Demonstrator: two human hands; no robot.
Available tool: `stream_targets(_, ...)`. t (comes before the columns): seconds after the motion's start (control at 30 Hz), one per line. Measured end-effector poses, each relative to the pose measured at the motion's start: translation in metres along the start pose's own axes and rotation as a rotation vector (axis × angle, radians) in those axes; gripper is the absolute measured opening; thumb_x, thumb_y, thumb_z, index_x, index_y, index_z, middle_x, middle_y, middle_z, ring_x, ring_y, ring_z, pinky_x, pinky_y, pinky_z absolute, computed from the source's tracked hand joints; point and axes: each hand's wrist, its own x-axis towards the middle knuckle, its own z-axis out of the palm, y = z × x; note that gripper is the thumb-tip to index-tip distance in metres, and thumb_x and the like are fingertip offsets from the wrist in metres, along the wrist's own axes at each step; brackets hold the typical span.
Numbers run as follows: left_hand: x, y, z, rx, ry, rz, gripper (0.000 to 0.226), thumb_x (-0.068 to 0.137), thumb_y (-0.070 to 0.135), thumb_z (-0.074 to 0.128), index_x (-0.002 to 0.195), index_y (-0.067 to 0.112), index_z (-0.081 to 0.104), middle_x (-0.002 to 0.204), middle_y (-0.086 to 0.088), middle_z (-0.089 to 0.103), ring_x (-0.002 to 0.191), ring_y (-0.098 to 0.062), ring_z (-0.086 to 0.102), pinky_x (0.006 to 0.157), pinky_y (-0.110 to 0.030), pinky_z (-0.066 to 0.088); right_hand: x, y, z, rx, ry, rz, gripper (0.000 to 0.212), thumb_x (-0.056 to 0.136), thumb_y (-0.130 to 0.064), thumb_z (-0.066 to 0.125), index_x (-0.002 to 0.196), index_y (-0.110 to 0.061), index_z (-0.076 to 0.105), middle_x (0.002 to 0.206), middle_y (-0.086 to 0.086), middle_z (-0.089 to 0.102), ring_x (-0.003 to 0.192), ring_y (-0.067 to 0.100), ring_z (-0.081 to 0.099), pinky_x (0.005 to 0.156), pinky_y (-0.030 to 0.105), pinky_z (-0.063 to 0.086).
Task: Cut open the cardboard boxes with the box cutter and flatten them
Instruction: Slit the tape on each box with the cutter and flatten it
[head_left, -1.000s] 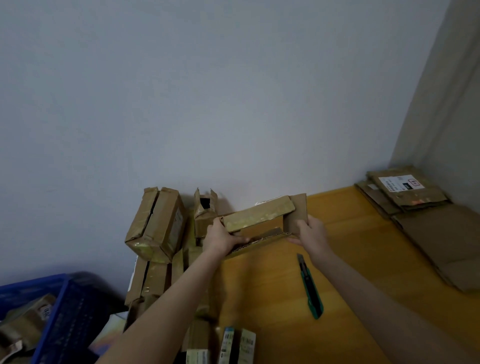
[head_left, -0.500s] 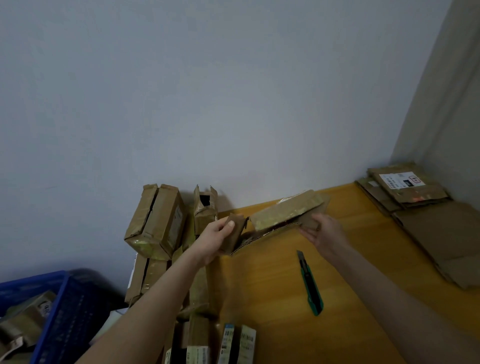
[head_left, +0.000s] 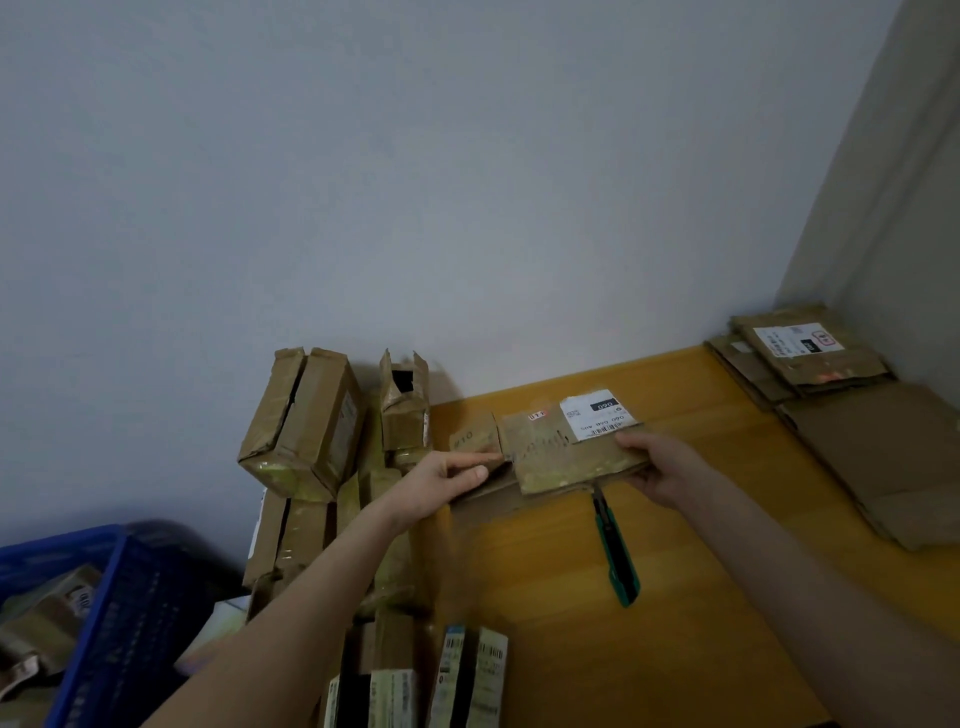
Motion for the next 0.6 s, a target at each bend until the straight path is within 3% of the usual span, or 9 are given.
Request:
stream_targets(0.1, 0.005, -0.011, 0.013, -0.177, 0.174, -0.165, 0.061, 0.094, 0.048, 0.049, 0.148, 0.023, 0.036, 0.146, 0.003, 0.04, 0.127, -0.018, 0.046, 0.098, -0.031, 0.046, 0.002, 0.009, 0.003, 0.053, 0.015, -0.03, 0.012, 0.09, 0.002, 0.057, 0.101, -0.003, 0.056, 0.088, 0.012, 0.062, 0.076, 0.024, 0.061, 0.048, 0.027, 0.056)
stream_targets(0.17, 0.011, -0.018, 0.017, -0.363, 0.274, -0.301, 0.073, 0.086, 0.05, 0.061, 0.146, 0.017, 0.035, 0.141, -0.004, 0.048, 0.122, -0.025, 0.053, 0.099, -0.04, 0.049, 0.001, 0.015, 0.003, 0.108, -0.011, -0.033, 0.014, 0.09, 0.002, 0.057, 0.101, -0.005, 0.056, 0.091, 0.012, 0.064, 0.08, 0.025, 0.062, 0.056, 0.029, 0.057)
stream_targets(0.27, 0.018, -0.023, 0.018, -0.601, 0.343, -0.445, 0.063, 0.082, 0.036, 0.073, 0.133, 0.01, 0.047, 0.119, -0.008, 0.061, 0.105, -0.025, 0.059, 0.085, -0.041, 0.052, 0.0, 0.018, 0.003, 0.107, -0.065, -0.037, 0.016, 0.09, 0.0, 0.057, 0.104, -0.009, 0.057, 0.095, 0.012, 0.065, 0.083, 0.026, 0.064, 0.059, 0.032, 0.06)
stream_targets(0.37, 0.028, -0.021, 0.012, -0.773, 0.459, -0.396, 0.05, 0.083, 0.022, 0.074, 0.126, 0.012, 0.051, 0.113, -0.008, 0.062, 0.094, -0.021, 0.061, 0.069, -0.036, 0.052, 0.008, 0.021, 0.004, -0.061, 0.002, -0.092, 0.03, 0.089, -0.004, 0.063, 0.118, -0.008, 0.057, 0.099, 0.008, 0.066, 0.085, 0.023, 0.064, 0.067, 0.033, 0.059)
stream_targets(0.47, 0.04, -0.011, 0.003, -0.665, 0.566, -0.252, 0.038, 0.086, 0.015, 0.07, 0.12, 0.02, 0.051, 0.12, -0.006, 0.062, 0.101, -0.021, 0.062, 0.08, -0.041, 0.055, 0.021, 0.03, 0.008, -0.319, 0.141, -0.183, 0.037, 0.089, -0.008, 0.065, 0.124, -0.006, 0.055, 0.115, 0.011, 0.063, 0.093, 0.023, 0.06, 0.07, 0.031, 0.052)
stream_targets(0.6, 0.051, 0.005, -0.011, -0.226, 0.654, -0.104, 0.036, 0.089, 0.019, 0.067, 0.122, 0.021, 0.051, 0.122, 0.0, 0.062, 0.112, -0.02, 0.06, 0.094, -0.046, 0.052, 0.047, 0.055, 0.014, -0.797, 0.195, -0.2, 0.061, 0.09, -0.015, 0.066, 0.142, -0.004, 0.037, 0.14, 0.014, 0.047, 0.12, 0.03, 0.051, 0.096, 0.038, 0.047)
